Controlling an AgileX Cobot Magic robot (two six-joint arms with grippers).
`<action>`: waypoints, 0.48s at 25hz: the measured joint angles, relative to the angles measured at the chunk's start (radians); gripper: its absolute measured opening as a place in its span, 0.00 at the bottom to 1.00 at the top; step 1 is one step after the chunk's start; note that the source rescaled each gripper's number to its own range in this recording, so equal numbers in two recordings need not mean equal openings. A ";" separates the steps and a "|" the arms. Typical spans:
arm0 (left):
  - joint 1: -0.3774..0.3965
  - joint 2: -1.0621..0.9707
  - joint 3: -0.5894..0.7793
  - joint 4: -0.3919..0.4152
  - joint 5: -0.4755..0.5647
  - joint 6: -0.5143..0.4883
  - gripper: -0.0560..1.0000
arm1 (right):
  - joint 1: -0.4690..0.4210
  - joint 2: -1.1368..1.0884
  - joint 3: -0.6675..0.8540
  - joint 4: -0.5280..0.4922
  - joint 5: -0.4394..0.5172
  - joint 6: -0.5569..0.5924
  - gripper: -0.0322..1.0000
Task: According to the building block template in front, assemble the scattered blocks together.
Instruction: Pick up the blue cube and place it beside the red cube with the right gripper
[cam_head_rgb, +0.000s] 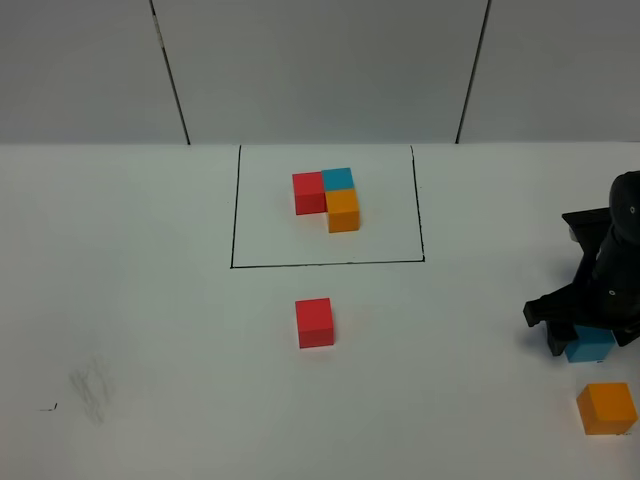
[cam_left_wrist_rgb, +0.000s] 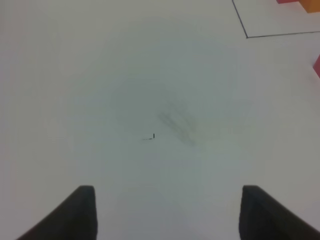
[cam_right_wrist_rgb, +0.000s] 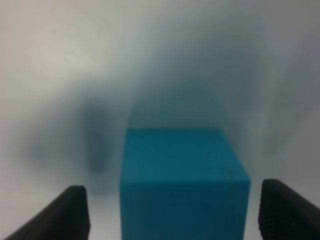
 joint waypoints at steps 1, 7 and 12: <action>0.000 0.000 0.000 0.000 0.000 0.000 0.57 | 0.000 0.000 0.000 0.000 -0.003 0.000 0.48; 0.000 0.000 0.000 0.000 0.000 0.000 0.57 | 0.000 0.000 0.000 0.000 -0.018 0.000 0.27; 0.000 0.000 0.000 0.000 0.000 0.000 0.57 | 0.000 0.000 0.000 -0.001 -0.028 0.000 0.03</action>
